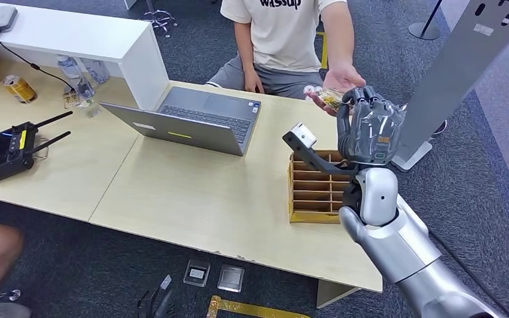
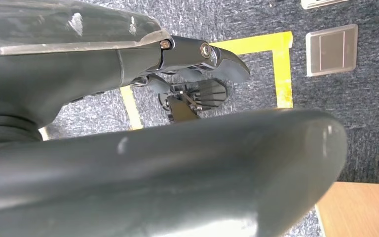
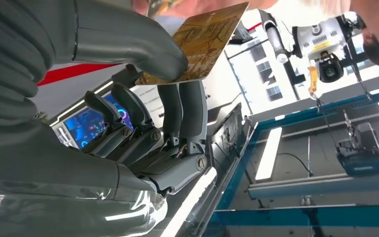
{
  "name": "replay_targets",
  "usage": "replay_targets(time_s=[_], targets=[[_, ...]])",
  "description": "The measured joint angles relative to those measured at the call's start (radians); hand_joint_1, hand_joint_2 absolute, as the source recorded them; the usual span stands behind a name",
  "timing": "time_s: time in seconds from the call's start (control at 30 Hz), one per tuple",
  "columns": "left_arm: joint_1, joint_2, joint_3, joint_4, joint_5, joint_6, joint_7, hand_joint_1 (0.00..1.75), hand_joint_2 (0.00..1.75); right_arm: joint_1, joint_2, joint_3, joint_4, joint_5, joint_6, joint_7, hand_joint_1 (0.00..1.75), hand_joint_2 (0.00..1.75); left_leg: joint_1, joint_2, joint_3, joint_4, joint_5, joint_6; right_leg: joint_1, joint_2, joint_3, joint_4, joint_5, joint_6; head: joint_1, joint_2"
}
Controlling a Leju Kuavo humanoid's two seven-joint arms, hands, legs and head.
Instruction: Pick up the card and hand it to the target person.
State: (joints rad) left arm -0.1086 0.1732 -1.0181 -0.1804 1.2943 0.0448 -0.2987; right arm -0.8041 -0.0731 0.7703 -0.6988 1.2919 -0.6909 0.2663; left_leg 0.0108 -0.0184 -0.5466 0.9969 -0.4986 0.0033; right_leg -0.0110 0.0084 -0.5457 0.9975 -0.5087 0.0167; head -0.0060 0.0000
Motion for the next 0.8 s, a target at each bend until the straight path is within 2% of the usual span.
replay_targets(time_s=[0.4,0.5,0.53,0.63,0.7,0.8], targets=[[0.0,-0.002,-0.009,0.0,0.001,0.001,0.0,0.0,0.0,0.004,0.034,0.002,0.119,0.057,0.0,-0.008,1.61,1.75,0.0,0.0,0.0,0.0,0.0,0.0,0.0,0.0,0.0,0.0,0.0,0.0,0.0,0.0],[0.0,-0.004,-0.01,0.0,0.003,0.0,0.0,0.0,1.31,0.005,0.043,0.004,0.141,0.08,-0.001,-0.006,0.4,1.75,0.0,0.0,0.0,0.0,0.0,0.0,0.0,0.0,-0.001,0.0,0.0,0.0,0.0,0.0],[0.0,-0.005,-0.011,0.0,0.002,0.0,0.0,0.0,1.31,0.005,0.046,0.005,0.147,0.082,-0.001,-0.006,0.0,1.75,0.0,0.0,0.0,0.0,0.0,0.0,0.0,0.0,-0.001,0.0,0.0,0.0,0.0,0.0],[0.001,-0.007,-0.012,0.0,0.001,0.0,-0.008,0.0,0.0,0.004,0.054,0.006,0.161,0.061,-0.001,-0.014,0.0,1.75,0.0,0.0,0.0,0.0,0.0,0.0,0.0,0.0,0.0,0.0,0.0,0.0,0.0,0.0],[0.002,-0.007,-0.013,0.0,0.01,0.001,-0.016,0.0,0.0,0.006,0.058,0.001,0.163,-0.01,-0.001,-0.055,0.0,1.75,0.0,0.0,0.0,0.0,0.0,0.0,0.0,0.0,0.0,0.0,0.0,0.0,0.0,0.0],[0.006,-0.008,-0.013,0.0,0.029,0.006,-0.021,0.0,0.0,0.013,0.068,-0.022,0.163,-0.181,-0.001,-0.161,0.0,1.75,0.0,0.0,0.0,0.0,0.0,0.0,0.0,0.0,0.0,0.0,0.0,0.0,0.0,0.0]])
